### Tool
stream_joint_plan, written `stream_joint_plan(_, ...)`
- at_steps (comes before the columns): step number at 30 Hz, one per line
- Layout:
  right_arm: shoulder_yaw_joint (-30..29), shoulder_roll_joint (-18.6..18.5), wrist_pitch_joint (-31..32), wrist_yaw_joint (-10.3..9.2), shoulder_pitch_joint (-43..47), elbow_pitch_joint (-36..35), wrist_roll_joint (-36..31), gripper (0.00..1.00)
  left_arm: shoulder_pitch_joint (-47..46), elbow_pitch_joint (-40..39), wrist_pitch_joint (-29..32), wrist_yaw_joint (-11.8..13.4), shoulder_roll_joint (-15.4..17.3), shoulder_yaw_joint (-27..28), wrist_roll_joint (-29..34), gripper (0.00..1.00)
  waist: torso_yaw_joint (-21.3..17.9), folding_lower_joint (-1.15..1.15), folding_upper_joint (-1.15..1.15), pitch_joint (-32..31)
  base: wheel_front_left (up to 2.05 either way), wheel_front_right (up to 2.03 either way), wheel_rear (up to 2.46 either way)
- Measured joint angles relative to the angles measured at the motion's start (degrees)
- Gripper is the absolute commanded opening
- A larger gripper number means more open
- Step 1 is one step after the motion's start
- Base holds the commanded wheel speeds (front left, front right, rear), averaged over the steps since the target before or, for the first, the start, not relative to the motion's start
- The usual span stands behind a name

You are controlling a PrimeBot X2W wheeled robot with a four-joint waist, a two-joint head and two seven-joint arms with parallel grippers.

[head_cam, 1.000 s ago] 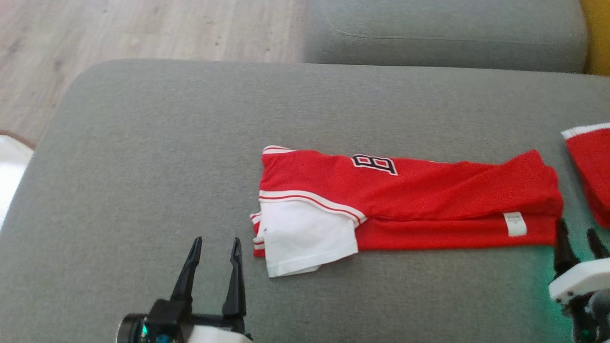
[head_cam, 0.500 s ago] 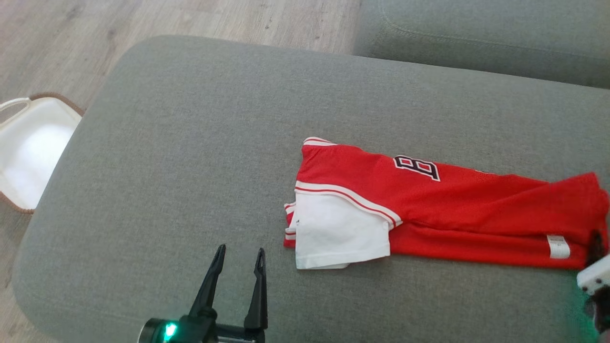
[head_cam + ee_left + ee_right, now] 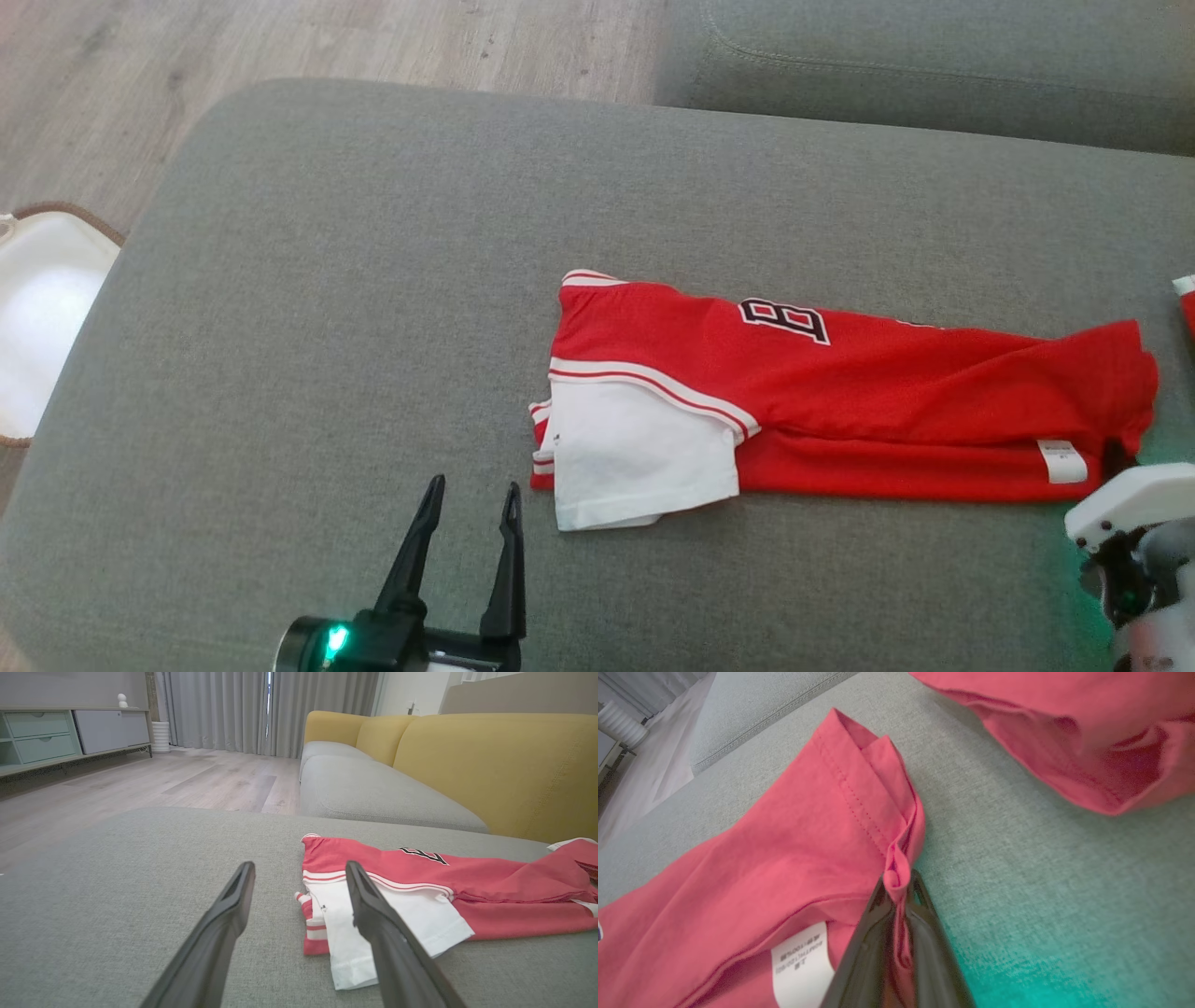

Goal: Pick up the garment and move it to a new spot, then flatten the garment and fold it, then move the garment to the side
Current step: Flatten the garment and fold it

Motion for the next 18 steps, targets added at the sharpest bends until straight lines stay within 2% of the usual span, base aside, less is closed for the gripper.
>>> stream_joint_plan(4, 0.8, -0.5, -1.1, 0.0, 1.9, -1.9, 0.0, 0.0, 0.1, 0.6, 0.0, -1.0, -0.9, 1.0, 0.5, 1.0, -0.8, 0.0, 0.0, -0.3, 0.0, 0.0, 0.0)
stream_joint_plan(10, -0.4, -4.1, -0.9, 0.0, 3.3, -8.4, 1.3, 0.0, 0.1, 1.0, 0.0, -2.0, -1.3, 1.8, 1.4, 1.0, -1.6, 0.0, 0.0, -0.9, 0.0, 0.0, 0.0)
stream_joint_plan(14, 1.2, -3.9, 2.3, 0.0, 3.3, -17.6, 3.7, 0.0, 0.2, 1.4, 0.0, -2.5, -1.6, 2.5, 1.5, 1.0, -1.8, 0.0, 0.0, -1.3, 0.0, 0.0, 0.0)
stream_joint_plan(18, 6.5, -0.7, 5.6, 0.0, 4.2, -29.6, 6.3, 0.0, 0.2, 2.0, 0.0, -3.2, -1.8, 2.9, 1.6, 1.0, -1.2, 0.0, 0.0, -1.6, 0.0, 0.0, 0.0)
